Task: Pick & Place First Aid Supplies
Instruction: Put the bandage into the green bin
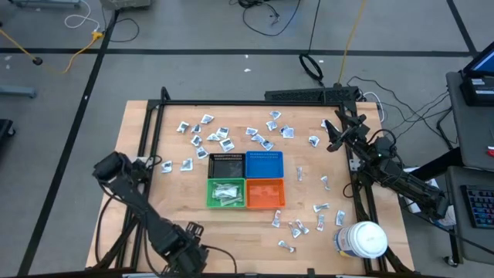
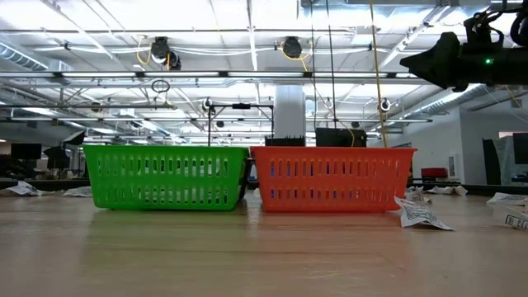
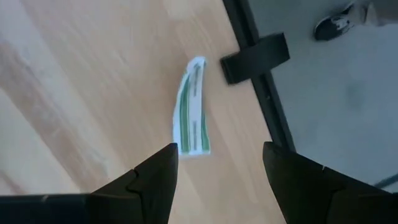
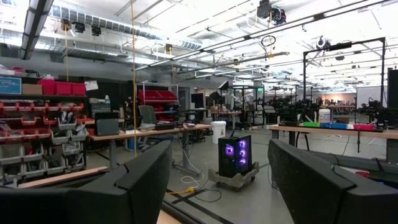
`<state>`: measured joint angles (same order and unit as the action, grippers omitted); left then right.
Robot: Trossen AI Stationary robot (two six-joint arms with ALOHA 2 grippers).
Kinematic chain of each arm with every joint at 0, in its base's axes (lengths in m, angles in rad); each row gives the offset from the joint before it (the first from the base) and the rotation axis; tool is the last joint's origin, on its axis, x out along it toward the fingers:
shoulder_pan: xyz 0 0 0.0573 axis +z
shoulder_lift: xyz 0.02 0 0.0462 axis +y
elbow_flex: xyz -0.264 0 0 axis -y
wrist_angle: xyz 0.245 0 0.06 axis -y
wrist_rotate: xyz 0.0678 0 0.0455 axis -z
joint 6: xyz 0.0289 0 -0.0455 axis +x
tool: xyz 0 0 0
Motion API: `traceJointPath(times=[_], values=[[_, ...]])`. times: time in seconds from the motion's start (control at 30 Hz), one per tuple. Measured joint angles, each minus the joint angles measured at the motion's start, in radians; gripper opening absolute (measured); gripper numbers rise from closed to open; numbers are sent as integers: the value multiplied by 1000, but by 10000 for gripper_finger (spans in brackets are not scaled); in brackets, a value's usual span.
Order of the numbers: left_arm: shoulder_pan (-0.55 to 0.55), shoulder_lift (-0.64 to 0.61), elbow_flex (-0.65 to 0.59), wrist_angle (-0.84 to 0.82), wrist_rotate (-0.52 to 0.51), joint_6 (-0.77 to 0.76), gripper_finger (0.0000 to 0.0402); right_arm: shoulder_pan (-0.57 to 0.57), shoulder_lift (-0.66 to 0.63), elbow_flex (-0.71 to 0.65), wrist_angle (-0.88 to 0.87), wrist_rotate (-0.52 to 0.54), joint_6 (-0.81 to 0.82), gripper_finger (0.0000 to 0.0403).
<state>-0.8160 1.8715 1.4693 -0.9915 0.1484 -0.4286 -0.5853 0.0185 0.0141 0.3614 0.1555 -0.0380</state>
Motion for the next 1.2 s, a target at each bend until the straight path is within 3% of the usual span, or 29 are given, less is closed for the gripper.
traceJointPath(times=[0.6,0.83,0.97,1.2], values=[[-18,165,-2,63,-126,51,241,0,0,0,0,0,0,263],[-19,185,-2,83,-124,67,238,0,0,0,0,0,0,263],[-20,189,-2,88,-124,80,201,0,0,0,0,0,0,263],[-20,190,-28,133,-93,76,93,0,0,0,1,0,0,263]])
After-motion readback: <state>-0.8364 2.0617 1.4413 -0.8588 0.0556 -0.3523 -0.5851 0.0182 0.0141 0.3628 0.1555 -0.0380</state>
